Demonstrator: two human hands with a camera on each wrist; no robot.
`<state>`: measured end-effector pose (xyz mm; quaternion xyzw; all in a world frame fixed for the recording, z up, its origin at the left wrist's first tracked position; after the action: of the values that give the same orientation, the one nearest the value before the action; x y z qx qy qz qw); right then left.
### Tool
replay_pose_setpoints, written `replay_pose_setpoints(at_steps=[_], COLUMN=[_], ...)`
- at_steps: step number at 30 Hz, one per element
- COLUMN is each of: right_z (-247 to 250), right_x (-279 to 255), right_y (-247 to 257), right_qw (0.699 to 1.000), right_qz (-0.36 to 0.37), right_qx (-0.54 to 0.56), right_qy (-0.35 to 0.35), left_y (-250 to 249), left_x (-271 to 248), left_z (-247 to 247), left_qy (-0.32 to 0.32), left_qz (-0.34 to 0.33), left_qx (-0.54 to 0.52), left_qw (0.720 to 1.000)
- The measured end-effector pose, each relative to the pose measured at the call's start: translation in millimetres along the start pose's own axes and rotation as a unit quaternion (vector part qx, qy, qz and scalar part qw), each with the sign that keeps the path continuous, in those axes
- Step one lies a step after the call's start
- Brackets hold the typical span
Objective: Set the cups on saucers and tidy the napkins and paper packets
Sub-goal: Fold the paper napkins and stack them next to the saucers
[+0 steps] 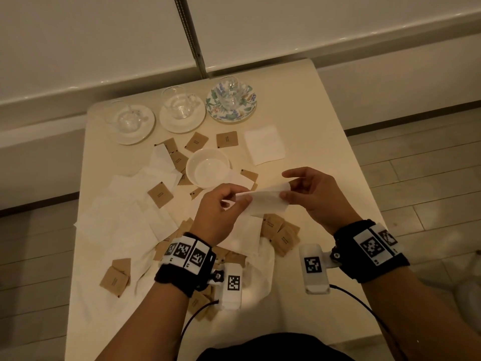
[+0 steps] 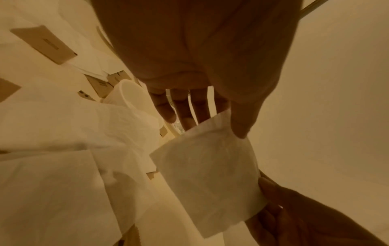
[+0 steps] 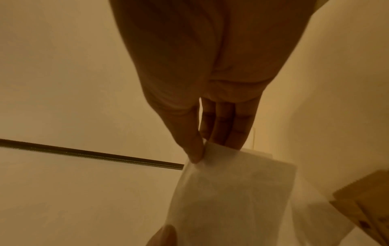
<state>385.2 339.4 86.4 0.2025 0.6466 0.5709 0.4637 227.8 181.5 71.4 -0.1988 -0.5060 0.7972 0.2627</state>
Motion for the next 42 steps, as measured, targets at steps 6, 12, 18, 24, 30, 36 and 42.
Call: replay_pose_setpoints(at_steps=[6, 12, 18, 24, 30, 36, 42], right_z=[-3.7, -6.6, 0.0, -20.2, 0.4, -9.8, -23.2], right_x=[1.0, 2.1, 8.3, 7.7, 45.8, 97.3, 167.5], right_y=[-2.7, -2.5, -3.3, -6.2, -16.3, -18.9, -9.1], right_qw=[1.000, 0.999, 0.976, 0.873, 0.977, 0.996, 0.991], right_qz=[-0.013, -0.018, 0.084, 0.279, 0.093, -0.062, -0.064], right_qx=[0.025, 0.035, -0.200, -0.389, -0.181, 0.037, 0.012], right_qy=[0.015, 0.025, 0.016, 0.095, 0.069, -0.057, -0.119], left_y=[-6.2, -12.9, -16.6, -19.4, -19.5, -6.6, 10.1], left_x=[3.8, 13.4, 17.3, 21.5, 55.0, 101.7, 141.2], left_z=[-6.5, -10.5, -5.0, -7.4, -13.9, -52.5, -86.3], left_qy=[0.010, 0.029, 0.057, 0.115, 0.080, -0.025, -0.033], left_qz=[-0.085, -0.156, -0.153, -0.184, -0.062, 0.073, 0.198], left_qx=[0.094, 0.181, 0.181, 0.240, 0.098, 0.026, 0.056], left_qw=[0.992, 0.971, 0.970, 0.946, 0.990, 0.997, 0.978])
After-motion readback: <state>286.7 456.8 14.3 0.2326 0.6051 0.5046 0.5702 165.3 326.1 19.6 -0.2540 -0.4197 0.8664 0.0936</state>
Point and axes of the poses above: each hand's wrist, its own x-axis towards the middle knuckle, its own z-axis out of the back of the hand, y = z × x, the point moved 1 cm from there along x, towards the middle knuckle, and after that the axes turned 15 degrees about -y, right-handed, at the moved point
